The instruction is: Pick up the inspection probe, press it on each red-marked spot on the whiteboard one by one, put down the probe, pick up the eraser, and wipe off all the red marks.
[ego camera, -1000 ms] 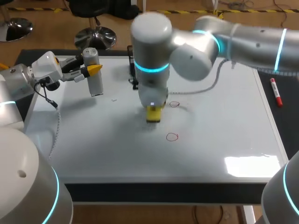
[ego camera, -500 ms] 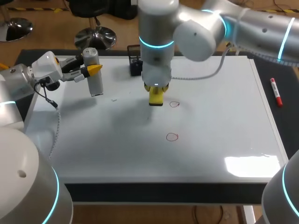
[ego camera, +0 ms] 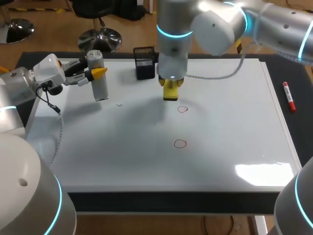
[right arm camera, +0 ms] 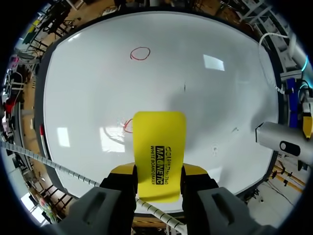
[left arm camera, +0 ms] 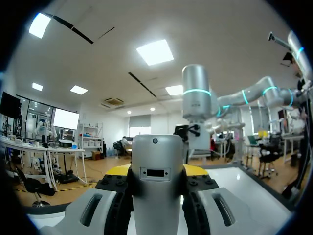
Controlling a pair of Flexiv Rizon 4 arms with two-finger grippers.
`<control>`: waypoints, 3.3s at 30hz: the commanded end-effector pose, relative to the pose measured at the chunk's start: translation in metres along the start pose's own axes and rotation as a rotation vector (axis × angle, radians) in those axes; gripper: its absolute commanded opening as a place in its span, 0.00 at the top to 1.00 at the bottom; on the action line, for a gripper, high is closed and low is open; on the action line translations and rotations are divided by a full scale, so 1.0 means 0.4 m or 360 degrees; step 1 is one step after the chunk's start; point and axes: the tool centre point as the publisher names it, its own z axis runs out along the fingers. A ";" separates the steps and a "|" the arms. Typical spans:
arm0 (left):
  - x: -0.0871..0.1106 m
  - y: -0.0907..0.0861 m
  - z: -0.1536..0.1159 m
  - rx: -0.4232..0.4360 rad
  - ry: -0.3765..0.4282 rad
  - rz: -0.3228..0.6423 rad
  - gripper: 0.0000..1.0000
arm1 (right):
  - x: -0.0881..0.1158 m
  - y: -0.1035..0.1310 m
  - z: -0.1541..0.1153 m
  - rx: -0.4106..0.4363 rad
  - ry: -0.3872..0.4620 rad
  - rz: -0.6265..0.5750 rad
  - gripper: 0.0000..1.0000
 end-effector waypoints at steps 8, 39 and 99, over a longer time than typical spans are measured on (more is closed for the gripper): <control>0.000 -0.001 0.001 0.0003 -0.0001 0.0002 1.00 | 0.117 -0.124 -0.004 -0.0022 0.0025 0.0036 1.00; 0.000 -0.001 0.001 0.0003 -0.0001 0.0002 1.00 | 0.613 -0.210 0.016 -0.0075 0.0146 0.0505 1.00; 0.076 0.006 0.058 0.0006 0.0043 0.0019 1.00 | 0.723 -0.211 -0.012 -0.0013 0.0136 0.0687 1.00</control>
